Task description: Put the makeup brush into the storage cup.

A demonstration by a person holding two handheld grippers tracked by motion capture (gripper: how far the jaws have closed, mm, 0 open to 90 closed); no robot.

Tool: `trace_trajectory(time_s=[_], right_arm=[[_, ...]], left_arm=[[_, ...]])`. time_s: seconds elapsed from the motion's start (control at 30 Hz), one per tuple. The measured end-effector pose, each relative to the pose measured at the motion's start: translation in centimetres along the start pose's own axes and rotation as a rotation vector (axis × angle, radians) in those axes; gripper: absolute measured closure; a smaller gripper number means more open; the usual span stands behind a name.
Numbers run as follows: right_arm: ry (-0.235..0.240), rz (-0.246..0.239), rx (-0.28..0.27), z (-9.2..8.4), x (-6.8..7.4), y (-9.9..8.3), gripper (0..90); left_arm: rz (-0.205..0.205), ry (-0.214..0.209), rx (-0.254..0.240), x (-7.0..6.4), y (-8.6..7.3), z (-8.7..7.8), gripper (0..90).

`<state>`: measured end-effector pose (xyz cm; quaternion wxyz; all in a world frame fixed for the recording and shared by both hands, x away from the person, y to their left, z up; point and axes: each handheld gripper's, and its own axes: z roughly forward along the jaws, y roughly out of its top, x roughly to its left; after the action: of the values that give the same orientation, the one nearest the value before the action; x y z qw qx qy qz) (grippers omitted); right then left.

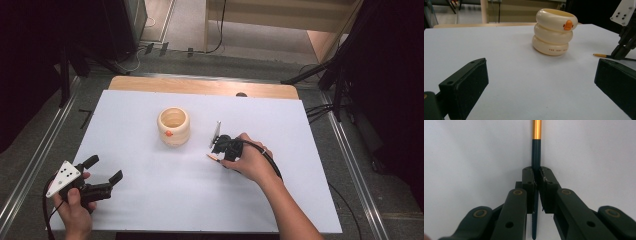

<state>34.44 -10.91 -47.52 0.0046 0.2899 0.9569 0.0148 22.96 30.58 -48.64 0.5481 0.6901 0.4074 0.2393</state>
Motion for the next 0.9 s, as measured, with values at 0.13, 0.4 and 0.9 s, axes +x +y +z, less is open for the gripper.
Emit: trace_trajectory(time_s=[0.13, 0.4, 0.9], right_arm=[[-0.01, 0.001, 0.006, 0.0, 0.1, 0.0, 84.8], [-0.025, 0.008, -0.018, -0.3, 0.3, -0.1, 84.9], [-0.026, 0.04, -0.136, -1.7, 0.0, -0.6, 84.9]], left_arm=[[-0.005, -0.001, -0.004, 0.0, 0.0, 0.0, 0.0], [-0.005, 0.002, -0.002, 0.1, 0.0, 0.0, 0.0], [-0.006, 0.001, -0.004, 0.0, 0.0, 0.0, 0.0]])
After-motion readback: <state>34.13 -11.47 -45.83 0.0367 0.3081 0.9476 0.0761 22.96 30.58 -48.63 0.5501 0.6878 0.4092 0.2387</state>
